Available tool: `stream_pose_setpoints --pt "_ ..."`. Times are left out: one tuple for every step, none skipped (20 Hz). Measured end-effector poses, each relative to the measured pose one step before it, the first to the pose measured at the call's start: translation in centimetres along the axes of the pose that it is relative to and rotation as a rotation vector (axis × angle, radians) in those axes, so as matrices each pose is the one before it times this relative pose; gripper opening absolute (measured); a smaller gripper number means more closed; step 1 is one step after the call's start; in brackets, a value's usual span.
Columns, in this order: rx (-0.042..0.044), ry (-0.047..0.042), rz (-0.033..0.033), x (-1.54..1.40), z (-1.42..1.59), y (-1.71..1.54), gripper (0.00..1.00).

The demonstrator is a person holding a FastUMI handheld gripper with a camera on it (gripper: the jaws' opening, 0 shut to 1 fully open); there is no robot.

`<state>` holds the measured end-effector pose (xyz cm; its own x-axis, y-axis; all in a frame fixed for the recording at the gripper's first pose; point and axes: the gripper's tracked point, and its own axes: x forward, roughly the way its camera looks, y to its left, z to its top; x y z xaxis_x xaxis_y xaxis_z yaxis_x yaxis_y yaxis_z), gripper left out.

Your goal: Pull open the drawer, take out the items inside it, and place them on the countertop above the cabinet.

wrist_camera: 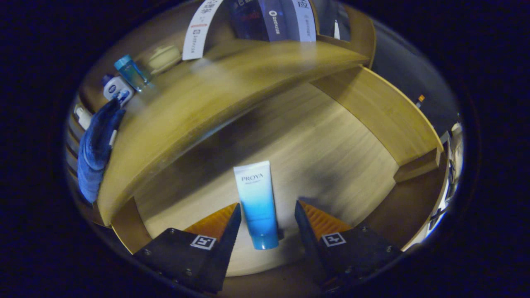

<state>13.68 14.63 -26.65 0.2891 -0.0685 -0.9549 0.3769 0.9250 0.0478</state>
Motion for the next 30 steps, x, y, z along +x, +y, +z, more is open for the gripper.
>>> stream_pose_setpoints --pt "0.0024 0.02362 -0.00078 0.361 -0.273 0.064 0.77" --pt "-0.00231 0.02303 -0.00445 0.187 -0.244 -0.005 0.77" --pt "-0.00407 -0.00026 -0.01029 -0.081 0.096 -0.151 0.77" --pt "-0.01376 0.00899 -0.01454 0.347 -0.141 -0.133 0.76" --pt "-0.01962 -0.01011 -0.02785 -0.316 0.12 -0.284 0.75" --pt "-0.04014 -0.00296 -0.04928 0.361 0.163 -0.743 0.71" --pt "-0.02277 -0.01433 -0.00788 -0.526 0.023 -0.025 0.58" --pt "0.0138 -0.01034 0.00515 0.309 -0.192 0.083 0.44" --pt "0.01432 -0.01937 0.01619 0.204 0.328 0.181 0.44" --pt "0.01013 -0.00743 0.01075 0.006 -0.063 -0.051 0.38" --pt "0.01353 -0.00936 0.00981 -0.103 0.1 0.024 0.37" --pt "0.00368 -0.01184 0.01525 -0.179 0.308 0.152 0.38" --pt "0.00001 -0.01597 0.00472 -0.36 0.427 -0.064 0.38" --pt "-0.00102 -0.02618 -0.0115 -0.659 0.705 -0.35 0.38" --pt "0.00499 -0.0281 -0.02023 -0.925 0.783 -0.554 0.38" --pt "0.01057 -0.02329 -0.02143 -0.973 0.8 -0.471 0.38" --pt "0.00679 -0.01965 -0.0167 -1.046 0.667 -0.43 0.37" --pt "-0.00027 -0.0199 -0.01807 -0.913 0.694 -0.474 0.38" --pt "-0.00701 -0.01701 -0.0226 -0.715 0.561 -0.324 0.38" --pt "-0.01288 -0.01967 -0.02194 -0.917 0.593 -0.338 0.38" --pt "-0.00868 -0.02095 -0.02533 -0.96 0.452 -0.63 0.38" --pt "-0.01021 -0.01816 -0.01868 -0.913 0.46 -0.31 0.37" --pt "-0.00647 -0.02261 -0.00971 -0.728 0.577 -0.044 0.38" --pt "-0.00983 -0.02736 0.00059 -0.808 0.76 0.286 0.38" --pt "-0.01307 -0.02444 -0.00239 -0.752 0.655 0.137 0.38" --pt "-0.01785 -0.0253 -0.00808 -0.733 0.904 0.139 0.38" --pt "-0.01681 -0.02531 -0.00339 -0.534 0.94 0.257 0.38" --pt "-0.01569 -0.01765 0.01361 -0.264 0.936 0.857 0.37" --pt "-0.01882 -0.01271 0.03042 -0.04 0.731 1.249 0.38" --pt "-0.01438 -0.00643 0.03617 0.137 0.622 1.353 0.37"
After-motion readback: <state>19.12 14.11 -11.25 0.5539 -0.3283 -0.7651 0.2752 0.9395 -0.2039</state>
